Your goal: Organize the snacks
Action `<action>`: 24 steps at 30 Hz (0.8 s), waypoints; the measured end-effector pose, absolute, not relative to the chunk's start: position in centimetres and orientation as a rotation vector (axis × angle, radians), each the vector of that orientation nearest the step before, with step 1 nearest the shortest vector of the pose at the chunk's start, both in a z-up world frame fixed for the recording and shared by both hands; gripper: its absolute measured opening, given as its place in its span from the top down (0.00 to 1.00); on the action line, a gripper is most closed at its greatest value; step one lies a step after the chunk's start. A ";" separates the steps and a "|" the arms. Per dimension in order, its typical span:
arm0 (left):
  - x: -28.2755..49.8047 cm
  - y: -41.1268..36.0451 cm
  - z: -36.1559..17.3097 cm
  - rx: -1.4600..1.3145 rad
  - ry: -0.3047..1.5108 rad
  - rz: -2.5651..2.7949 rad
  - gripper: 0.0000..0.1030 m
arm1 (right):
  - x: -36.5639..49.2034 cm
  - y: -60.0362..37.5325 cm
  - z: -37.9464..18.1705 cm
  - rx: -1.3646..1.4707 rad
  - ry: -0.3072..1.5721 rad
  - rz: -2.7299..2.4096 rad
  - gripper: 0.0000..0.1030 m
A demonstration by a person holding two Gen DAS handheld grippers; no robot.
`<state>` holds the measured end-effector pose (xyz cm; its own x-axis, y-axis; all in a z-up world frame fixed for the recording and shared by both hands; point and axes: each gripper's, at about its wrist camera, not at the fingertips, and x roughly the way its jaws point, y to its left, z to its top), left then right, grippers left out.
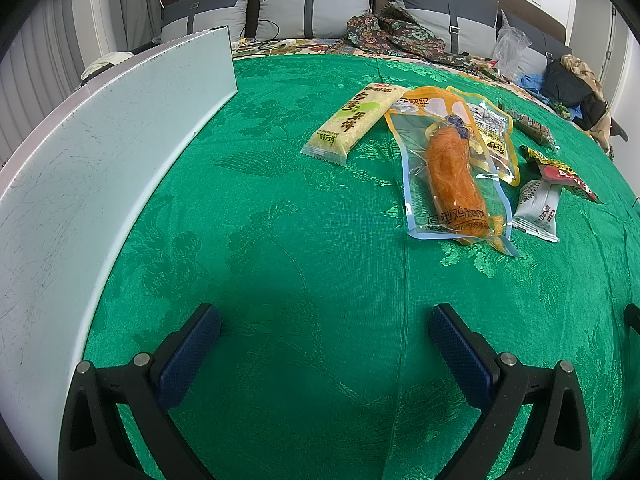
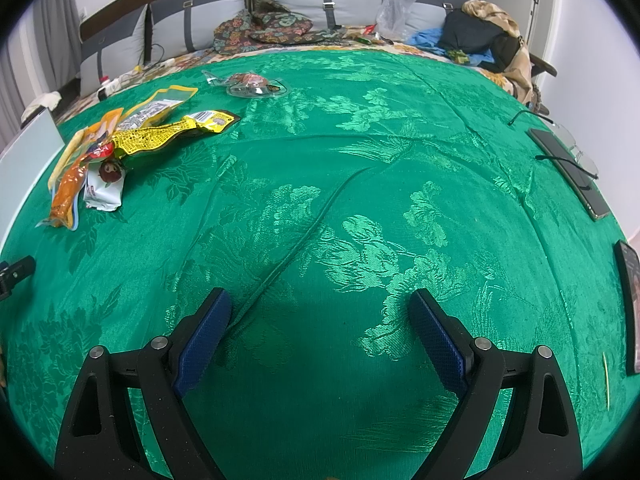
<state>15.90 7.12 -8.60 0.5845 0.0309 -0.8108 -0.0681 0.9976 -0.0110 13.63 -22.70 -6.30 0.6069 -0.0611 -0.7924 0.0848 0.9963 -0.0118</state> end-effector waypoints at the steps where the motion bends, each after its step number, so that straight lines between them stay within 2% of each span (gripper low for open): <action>1: 15.9 7.1 -8.6 -0.042 0.945 0.058 0.00 | 13.6 -22.7 -6.3 0.028 0.915 -0.084 0.10; 24: 15.9 7.1 -8.6 -0.042 0.945 0.058 0.00 | 13.6 -22.7 -6.3 0.029 0.915 -0.084 0.10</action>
<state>15.88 7.14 -8.56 0.5841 0.0313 -0.8111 -0.0679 0.9976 -0.0104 13.63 -22.72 -6.25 0.6069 -0.0600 -0.7925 0.0848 0.9963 -0.0105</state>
